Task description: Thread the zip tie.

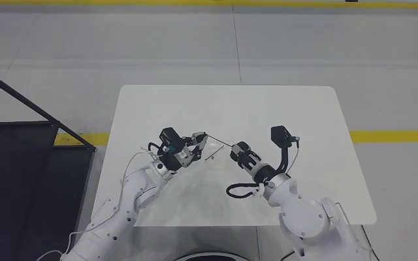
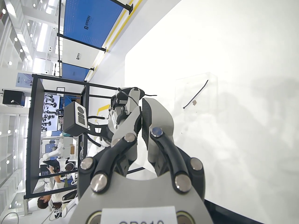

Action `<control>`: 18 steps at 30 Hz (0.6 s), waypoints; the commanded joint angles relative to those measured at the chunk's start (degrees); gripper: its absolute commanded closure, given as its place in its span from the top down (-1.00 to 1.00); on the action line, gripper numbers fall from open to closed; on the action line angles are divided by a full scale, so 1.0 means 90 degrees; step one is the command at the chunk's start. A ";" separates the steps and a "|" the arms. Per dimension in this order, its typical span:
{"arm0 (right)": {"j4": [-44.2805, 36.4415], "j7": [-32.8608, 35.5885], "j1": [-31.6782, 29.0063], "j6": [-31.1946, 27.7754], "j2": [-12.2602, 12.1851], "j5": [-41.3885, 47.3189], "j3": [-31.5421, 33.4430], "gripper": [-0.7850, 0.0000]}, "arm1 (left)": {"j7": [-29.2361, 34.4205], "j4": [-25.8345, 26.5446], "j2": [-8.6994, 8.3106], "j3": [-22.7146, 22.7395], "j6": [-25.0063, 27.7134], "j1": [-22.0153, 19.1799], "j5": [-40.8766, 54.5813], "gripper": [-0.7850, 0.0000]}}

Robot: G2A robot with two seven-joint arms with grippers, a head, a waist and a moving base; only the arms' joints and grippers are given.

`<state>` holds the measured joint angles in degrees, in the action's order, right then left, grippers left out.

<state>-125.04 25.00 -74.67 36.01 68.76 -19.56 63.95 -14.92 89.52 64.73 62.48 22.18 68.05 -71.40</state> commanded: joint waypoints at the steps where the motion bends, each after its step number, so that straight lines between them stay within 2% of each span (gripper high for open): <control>1: 0.0009 0.0001 0.0007 0.0015 0.0006 -0.0003 -0.0002 -1.00 | 0.0000 0.0000 0.0000 0.0000 0.0000 0.0000 0.0000 -1.00; 18: 0.0025 0.0049 0.0031 0.0045 0.0053 0.0057 0.0048 -1.00 | 0.0000 0.0000 0.0000 0.0000 0.0000 0.0000 0.0000 -1.00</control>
<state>-124.80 25.42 -74.37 36.42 69.22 -19.00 64.38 -14.92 89.52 64.73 62.48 22.18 68.05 -71.40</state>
